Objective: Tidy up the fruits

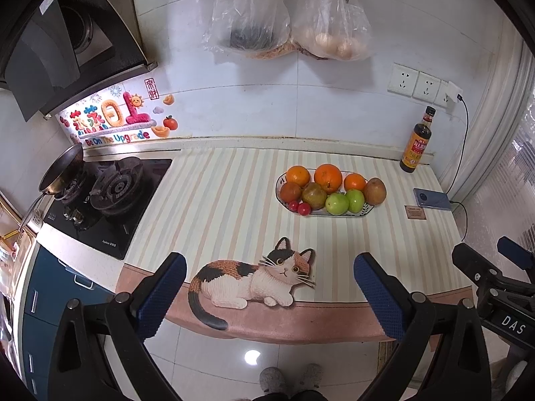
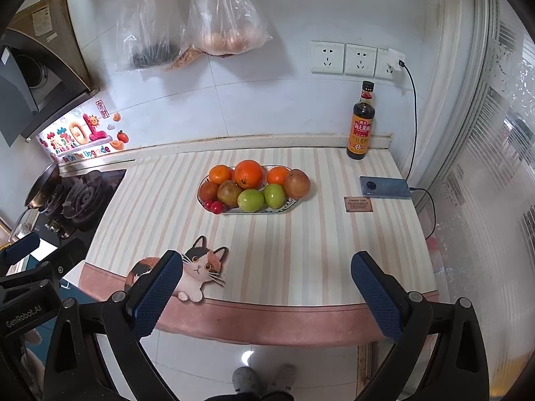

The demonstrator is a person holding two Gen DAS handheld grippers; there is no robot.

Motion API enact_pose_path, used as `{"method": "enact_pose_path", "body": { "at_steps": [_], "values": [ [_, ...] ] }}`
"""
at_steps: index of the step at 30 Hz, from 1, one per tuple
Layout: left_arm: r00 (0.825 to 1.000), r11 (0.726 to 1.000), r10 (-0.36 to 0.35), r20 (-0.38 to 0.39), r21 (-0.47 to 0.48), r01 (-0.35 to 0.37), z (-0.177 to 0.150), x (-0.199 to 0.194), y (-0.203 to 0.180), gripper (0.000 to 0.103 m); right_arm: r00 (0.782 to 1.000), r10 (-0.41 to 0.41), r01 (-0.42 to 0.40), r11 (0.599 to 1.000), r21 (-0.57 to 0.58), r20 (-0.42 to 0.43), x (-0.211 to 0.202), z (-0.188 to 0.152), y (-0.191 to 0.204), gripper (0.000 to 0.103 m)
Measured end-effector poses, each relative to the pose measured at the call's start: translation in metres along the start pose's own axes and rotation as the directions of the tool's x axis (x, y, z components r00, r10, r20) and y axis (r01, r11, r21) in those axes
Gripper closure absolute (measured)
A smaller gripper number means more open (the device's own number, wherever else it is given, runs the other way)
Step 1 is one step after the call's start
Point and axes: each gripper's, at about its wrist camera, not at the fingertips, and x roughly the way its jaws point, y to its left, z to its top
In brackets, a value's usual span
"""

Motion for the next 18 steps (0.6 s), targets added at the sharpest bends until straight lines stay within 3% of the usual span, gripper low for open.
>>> {"method": "enact_pose_path", "body": {
  "at_steps": [18],
  "values": [
    [1.000,1.000,-0.003,-0.003,0.005,0.003,0.0008,0.0008,-0.0002,0.000,1.000,-0.009,0.009,1.000,-0.025,0.002,0.0007,0.0087,-0.0034,0.000]
  ]
}}
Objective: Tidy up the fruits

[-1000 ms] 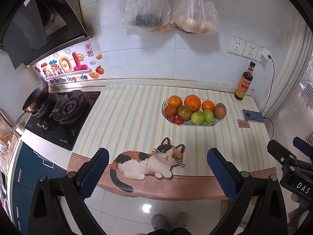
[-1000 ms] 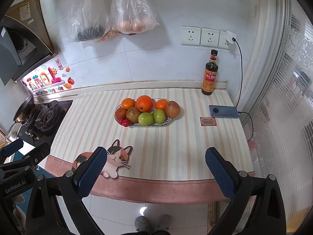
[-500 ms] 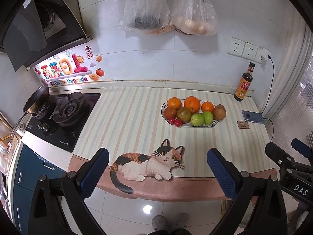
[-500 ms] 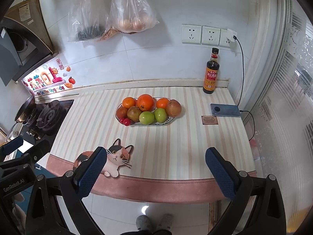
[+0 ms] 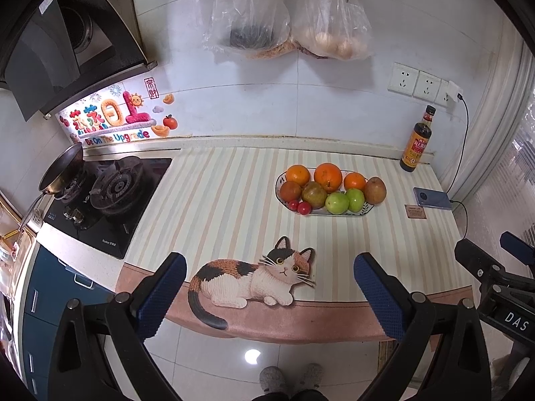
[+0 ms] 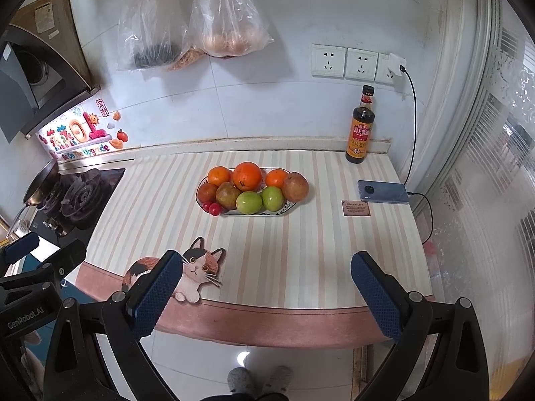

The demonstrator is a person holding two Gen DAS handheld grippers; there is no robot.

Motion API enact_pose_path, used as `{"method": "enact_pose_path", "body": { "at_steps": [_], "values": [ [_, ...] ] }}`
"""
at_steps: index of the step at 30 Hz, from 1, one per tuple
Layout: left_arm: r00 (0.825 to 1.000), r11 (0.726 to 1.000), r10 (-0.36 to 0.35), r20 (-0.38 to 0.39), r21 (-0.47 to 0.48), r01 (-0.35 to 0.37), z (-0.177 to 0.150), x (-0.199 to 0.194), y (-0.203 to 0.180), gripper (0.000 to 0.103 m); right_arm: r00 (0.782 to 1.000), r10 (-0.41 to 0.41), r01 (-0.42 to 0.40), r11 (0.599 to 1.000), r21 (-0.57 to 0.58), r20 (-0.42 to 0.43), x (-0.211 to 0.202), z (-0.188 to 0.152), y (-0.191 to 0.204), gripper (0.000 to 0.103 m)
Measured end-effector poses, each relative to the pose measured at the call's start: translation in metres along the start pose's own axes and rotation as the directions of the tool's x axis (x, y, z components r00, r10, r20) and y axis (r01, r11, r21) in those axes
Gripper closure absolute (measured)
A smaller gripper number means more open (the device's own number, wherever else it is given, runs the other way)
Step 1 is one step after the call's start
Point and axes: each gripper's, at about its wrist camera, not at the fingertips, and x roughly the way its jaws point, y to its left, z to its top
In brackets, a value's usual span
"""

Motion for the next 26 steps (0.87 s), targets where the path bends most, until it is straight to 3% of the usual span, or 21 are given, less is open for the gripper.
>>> {"method": "enact_pose_path", "body": {
  "at_steps": [26],
  "values": [
    [1.000,1.000,-0.012,0.009,0.017,0.012,-0.0021,0.0009,-0.0056,0.000,1.000,0.004,-0.004,1.000,-0.005,-0.006,0.0028,0.0007,-0.0004,0.000]
  ]
}}
